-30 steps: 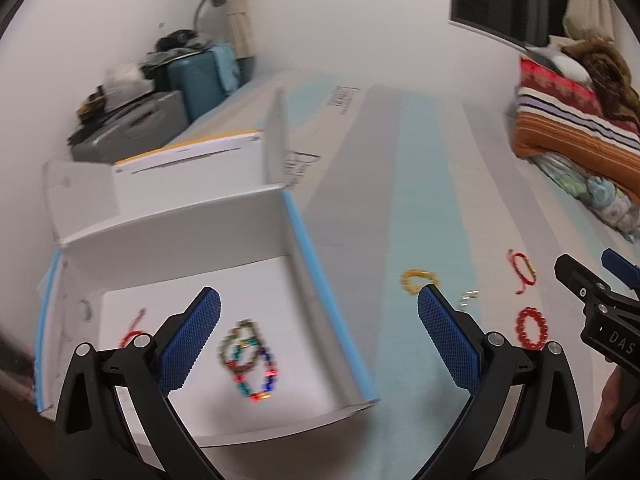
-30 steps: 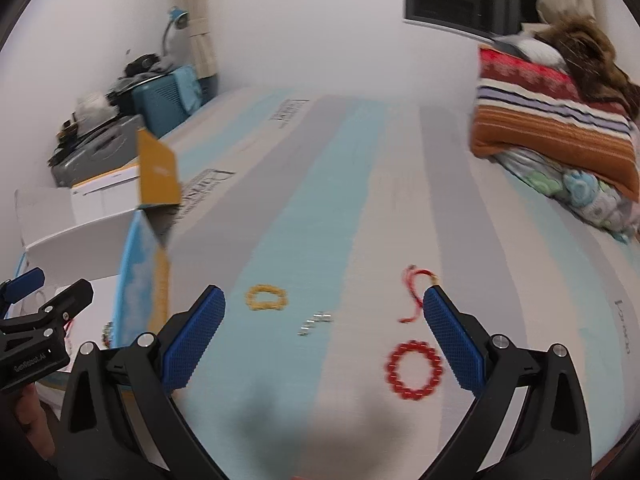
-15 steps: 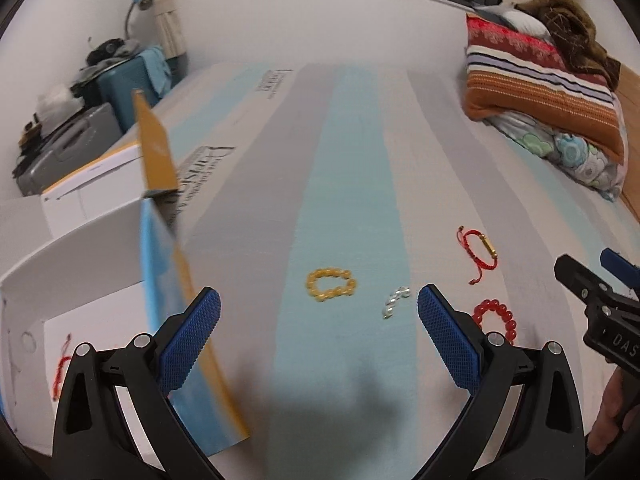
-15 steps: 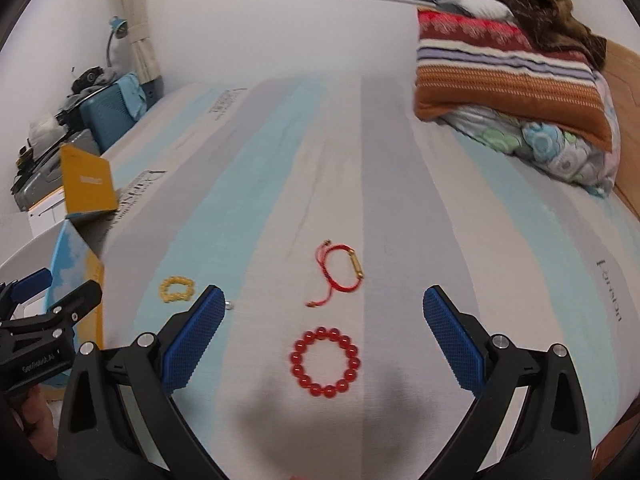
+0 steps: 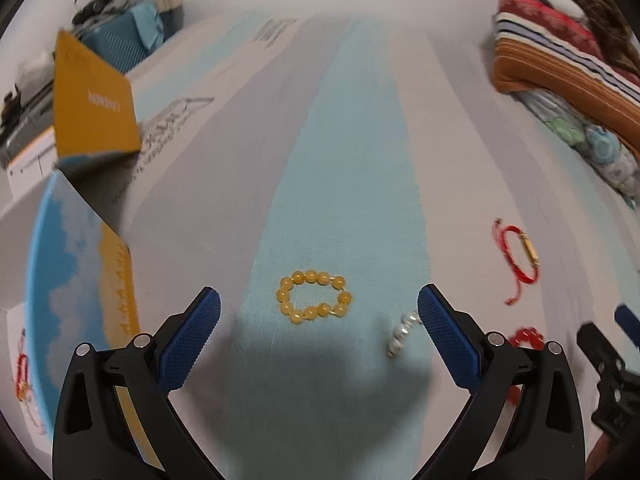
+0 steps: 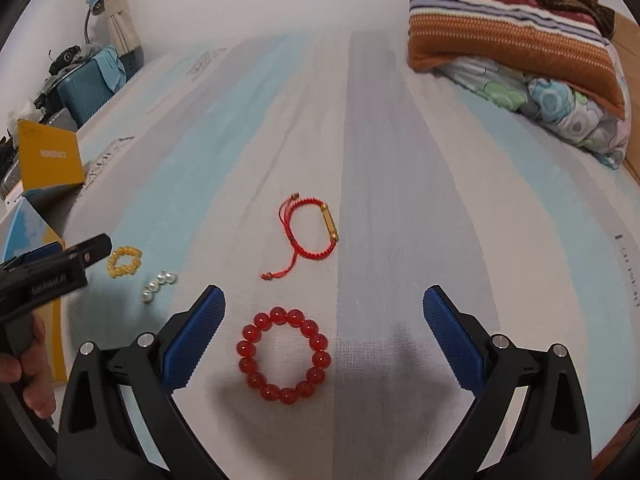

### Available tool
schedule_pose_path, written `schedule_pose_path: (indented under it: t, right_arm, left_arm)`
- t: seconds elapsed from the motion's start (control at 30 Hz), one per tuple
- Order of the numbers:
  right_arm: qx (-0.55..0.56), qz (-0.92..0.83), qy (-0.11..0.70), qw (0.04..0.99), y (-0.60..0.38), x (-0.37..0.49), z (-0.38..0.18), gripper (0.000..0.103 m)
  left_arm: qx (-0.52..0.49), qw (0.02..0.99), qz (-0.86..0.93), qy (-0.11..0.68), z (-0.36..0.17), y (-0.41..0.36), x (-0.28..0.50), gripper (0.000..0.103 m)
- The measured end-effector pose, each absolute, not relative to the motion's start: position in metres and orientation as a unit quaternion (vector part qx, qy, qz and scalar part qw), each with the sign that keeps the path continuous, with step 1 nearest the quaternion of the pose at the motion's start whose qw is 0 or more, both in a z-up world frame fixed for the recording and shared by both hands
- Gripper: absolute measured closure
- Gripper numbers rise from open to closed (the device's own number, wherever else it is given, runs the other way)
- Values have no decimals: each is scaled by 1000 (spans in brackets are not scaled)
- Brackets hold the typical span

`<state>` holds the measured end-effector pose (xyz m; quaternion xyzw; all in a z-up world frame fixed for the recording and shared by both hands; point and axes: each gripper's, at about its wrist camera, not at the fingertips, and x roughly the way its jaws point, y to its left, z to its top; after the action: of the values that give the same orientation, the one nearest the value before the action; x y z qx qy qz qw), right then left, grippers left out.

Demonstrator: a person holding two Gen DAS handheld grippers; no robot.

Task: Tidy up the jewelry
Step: 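Move both grippers back toward the yellow and red bracelets on the bed, then grasp the yellow bead bracelet with the left gripper while the right grasps the red bead bracelet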

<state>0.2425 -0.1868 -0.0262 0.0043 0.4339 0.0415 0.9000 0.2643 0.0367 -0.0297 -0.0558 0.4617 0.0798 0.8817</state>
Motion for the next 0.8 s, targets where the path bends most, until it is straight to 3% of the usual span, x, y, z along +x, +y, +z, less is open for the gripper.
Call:
schedule_pose_path:
  t: [0.27,0.67,0.8]
  right_arm:
    - [-3,55,461,886,-180,259,-58,11]
    - [0,81,502,861,-174,270,-83,33]
    - [9,88,513,854,-175,271,-87,37]
  left_arm:
    - [-67,865,99,487,-63,50,293,6]
    - [-51,855,102,506,-86,48,309,7]
    - [-48,854,101,508,-87,48,309,15]
